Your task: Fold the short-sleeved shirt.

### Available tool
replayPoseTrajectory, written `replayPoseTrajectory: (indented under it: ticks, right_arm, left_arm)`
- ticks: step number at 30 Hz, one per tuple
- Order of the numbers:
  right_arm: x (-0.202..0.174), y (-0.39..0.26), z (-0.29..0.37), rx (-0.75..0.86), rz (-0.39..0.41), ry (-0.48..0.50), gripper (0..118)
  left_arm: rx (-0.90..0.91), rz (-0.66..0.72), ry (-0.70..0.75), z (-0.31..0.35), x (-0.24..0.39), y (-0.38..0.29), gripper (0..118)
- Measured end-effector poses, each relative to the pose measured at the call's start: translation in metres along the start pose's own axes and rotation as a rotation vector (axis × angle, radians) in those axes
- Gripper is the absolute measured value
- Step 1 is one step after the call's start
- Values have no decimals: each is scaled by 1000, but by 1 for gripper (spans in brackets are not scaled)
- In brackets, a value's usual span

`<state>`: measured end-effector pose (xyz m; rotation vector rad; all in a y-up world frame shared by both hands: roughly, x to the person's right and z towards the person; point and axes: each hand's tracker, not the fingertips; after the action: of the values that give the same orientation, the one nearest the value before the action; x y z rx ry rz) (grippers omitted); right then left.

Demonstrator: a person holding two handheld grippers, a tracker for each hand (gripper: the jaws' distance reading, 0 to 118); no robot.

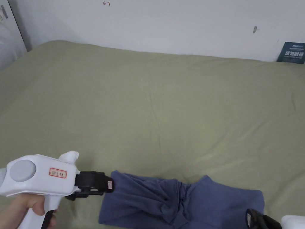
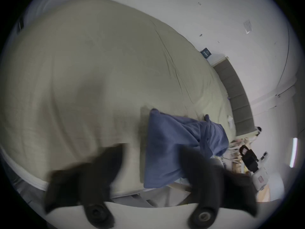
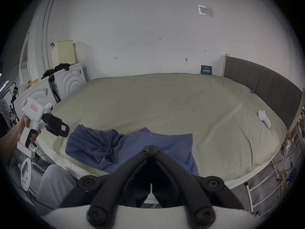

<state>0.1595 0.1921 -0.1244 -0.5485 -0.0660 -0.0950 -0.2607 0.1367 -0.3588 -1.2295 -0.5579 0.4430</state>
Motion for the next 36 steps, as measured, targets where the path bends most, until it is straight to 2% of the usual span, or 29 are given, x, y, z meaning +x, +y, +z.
replayPoseTrajectory:
  ticks: [5,8,11,12,13,14,15,17,22,29,32,36]
  right_arm:
    - [-8,-1,-2,-19,11,-9,2]
    - [-9,-1,-2,-30,26,-16,2]
    - [-9,0,-3,-36,34,-15,2]
    - [-9,0,-4,-38,37,-15,2]
    - [-10,0,-4,-39,38,-16,2]
    - [-10,1,-4,-38,38,-15,2]
    - [-10,1,-3,-36,37,-11,2]
    - [-11,2,0,-29,37,-11,2]
    - [-9,5,6,-3,29,10,2]
    - [-6,5,10,24,33,55,2]
    - [-4,3,12,35,41,66,2]
    - [0,-1,18,54,51,52,2]
  left_arm:
    - [22,97,-206,-28,-11,5,115]
    - [-34,134,-350,-48,-15,4,115]
    - [-18,153,-379,-56,-11,5,114]
    - [-22,151,-395,-58,-9,6,108]
    - [-23,151,-377,-59,-5,7,91]
    - [-39,135,-278,-60,-4,4,49]
    - [-49,89,-140,-66,-1,1,14]
    - [-23,116,-228,-60,-3,-1,14]
    - [54,131,-146,-20,-10,0,14]
    - [191,110,165,97,-33,-10,14]
    - [219,121,243,125,-14,-10,14]
    - [181,-33,277,122,49,-9,14]
